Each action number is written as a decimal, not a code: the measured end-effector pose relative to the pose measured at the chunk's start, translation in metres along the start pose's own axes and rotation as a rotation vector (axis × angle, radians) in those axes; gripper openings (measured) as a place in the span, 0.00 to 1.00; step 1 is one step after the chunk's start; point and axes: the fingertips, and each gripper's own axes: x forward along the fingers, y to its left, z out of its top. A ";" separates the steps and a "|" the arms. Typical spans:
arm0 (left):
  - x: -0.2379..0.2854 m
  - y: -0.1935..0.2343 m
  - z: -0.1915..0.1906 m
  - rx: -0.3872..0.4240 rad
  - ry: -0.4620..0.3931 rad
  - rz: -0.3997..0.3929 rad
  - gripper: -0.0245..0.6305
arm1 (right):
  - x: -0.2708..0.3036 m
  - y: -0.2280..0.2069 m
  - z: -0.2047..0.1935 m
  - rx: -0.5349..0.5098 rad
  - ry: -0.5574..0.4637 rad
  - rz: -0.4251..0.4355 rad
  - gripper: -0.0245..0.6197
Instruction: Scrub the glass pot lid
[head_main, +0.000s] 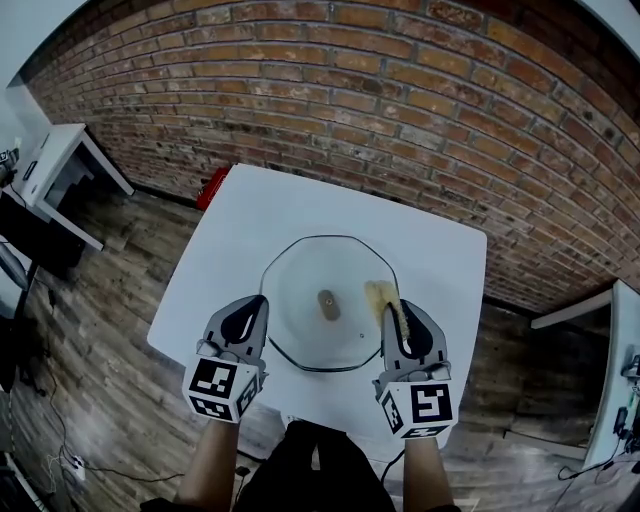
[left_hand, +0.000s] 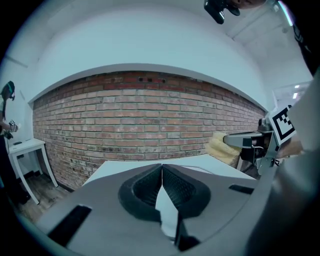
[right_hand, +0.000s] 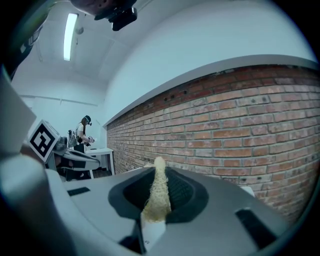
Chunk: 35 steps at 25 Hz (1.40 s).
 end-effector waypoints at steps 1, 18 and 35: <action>0.000 0.003 -0.002 -0.002 -0.001 0.008 0.06 | 0.001 0.000 -0.002 0.001 0.001 0.000 0.13; 0.000 0.011 -0.048 -0.053 0.068 0.044 0.06 | 0.001 0.004 -0.044 0.022 0.073 0.011 0.13; 0.004 0.013 -0.081 -0.087 0.112 0.048 0.05 | 0.009 0.010 -0.069 0.024 0.116 0.022 0.13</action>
